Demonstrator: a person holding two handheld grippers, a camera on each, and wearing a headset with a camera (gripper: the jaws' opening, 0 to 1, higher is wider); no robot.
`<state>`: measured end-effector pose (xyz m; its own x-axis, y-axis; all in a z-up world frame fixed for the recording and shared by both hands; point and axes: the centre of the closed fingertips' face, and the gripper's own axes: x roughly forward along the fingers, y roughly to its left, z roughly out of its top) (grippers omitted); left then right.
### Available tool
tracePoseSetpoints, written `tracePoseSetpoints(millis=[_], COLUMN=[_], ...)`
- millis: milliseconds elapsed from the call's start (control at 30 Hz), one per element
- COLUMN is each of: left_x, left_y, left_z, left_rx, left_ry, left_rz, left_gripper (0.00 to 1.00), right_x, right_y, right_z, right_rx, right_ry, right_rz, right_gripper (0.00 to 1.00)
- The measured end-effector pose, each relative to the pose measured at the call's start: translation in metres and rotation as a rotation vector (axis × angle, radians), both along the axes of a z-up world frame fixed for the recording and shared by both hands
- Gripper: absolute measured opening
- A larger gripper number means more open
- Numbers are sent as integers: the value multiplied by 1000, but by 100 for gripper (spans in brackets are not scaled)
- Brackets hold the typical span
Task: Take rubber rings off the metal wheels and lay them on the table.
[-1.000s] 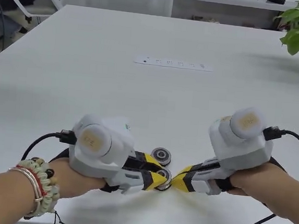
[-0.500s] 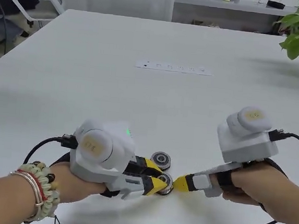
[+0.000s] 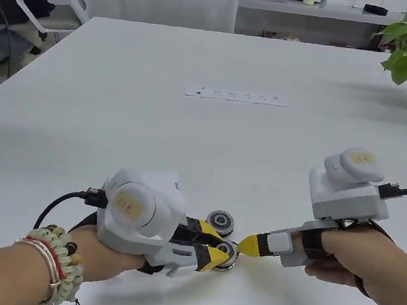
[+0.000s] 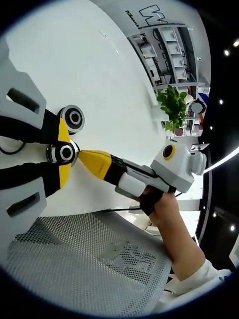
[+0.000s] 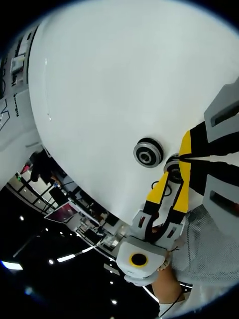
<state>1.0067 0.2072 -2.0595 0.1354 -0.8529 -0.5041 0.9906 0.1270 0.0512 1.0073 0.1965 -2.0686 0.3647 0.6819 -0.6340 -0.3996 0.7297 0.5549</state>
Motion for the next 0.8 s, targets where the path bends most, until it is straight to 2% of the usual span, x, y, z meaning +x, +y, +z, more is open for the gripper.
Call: tracePoseSetpoints(millis=[33, 67, 100, 200, 400, 800], left_x=[0, 0, 0, 0, 0, -1], left_y=[0, 0, 0, 0, 0, 1], left_z=[0, 0, 0, 0, 0, 0], left_rx=[-1, -1, -1, -1, -3, -7], left_ry=[0, 0, 0, 3, 7, 9], left_rz=[1, 0, 0, 1, 1, 0], left_gripper=[8, 8, 8, 8, 8, 8], right_x=[2, 0, 1, 1, 0, -2], right_y=[2, 3, 2, 3, 4, 11], right_z=[3, 3, 3, 3, 4, 9], right_rx=[17, 12, -7, -28, -44, -17], right_ry=[-10, -2, -27, -41, -63, -67], right_rz=[4, 7, 25, 44, 73, 90], right_gripper=[0, 0, 0, 0, 0, 0])
